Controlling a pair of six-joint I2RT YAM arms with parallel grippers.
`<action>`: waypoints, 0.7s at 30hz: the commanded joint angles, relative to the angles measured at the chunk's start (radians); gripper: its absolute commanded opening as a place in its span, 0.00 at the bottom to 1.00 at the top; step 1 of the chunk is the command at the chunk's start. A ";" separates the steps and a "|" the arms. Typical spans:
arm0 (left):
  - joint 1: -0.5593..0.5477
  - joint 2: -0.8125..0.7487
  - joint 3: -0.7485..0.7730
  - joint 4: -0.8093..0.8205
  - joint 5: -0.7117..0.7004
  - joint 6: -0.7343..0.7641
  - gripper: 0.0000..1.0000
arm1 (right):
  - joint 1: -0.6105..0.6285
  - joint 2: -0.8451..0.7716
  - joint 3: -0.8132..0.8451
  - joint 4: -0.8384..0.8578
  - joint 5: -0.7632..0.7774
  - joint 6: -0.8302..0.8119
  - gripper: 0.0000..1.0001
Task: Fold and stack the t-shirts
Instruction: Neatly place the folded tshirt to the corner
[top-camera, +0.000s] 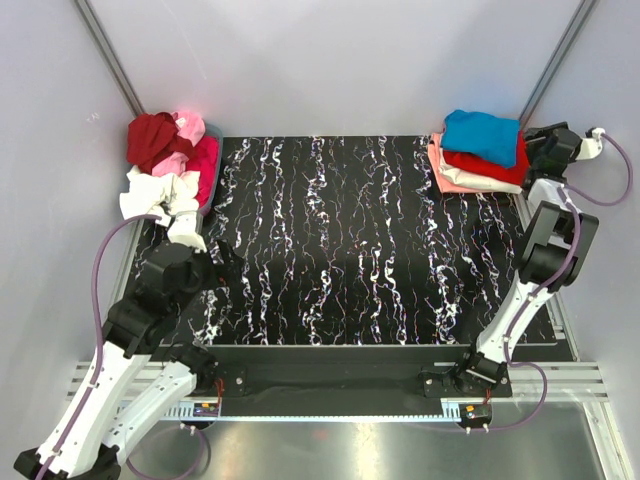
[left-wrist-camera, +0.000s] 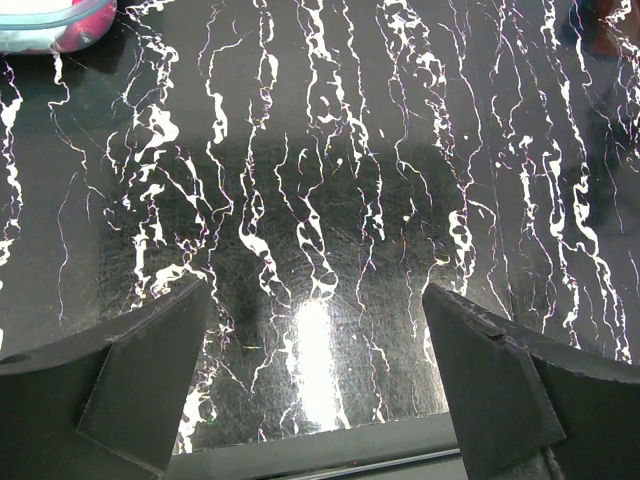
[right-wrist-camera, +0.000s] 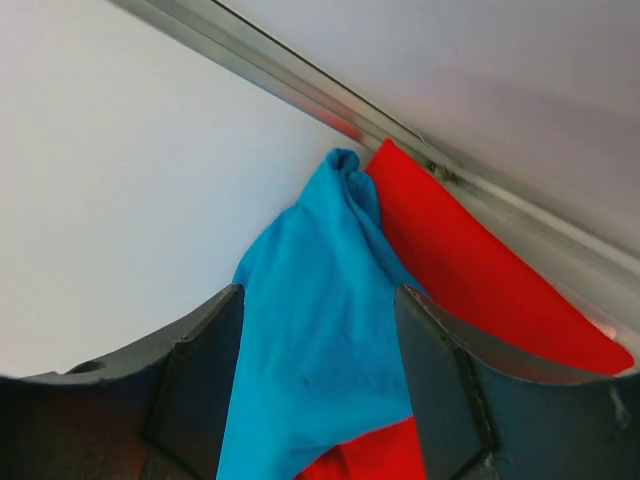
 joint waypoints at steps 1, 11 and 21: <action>0.006 -0.004 -0.010 0.053 0.017 0.015 0.95 | -0.023 -0.001 -0.020 0.070 -0.066 0.147 0.68; 0.020 0.005 -0.010 0.053 0.026 0.018 0.95 | -0.051 0.056 -0.031 0.009 -0.192 0.279 0.61; 0.026 0.007 -0.011 0.053 0.022 0.015 0.95 | -0.046 -0.187 -0.077 -0.280 -0.033 0.045 0.69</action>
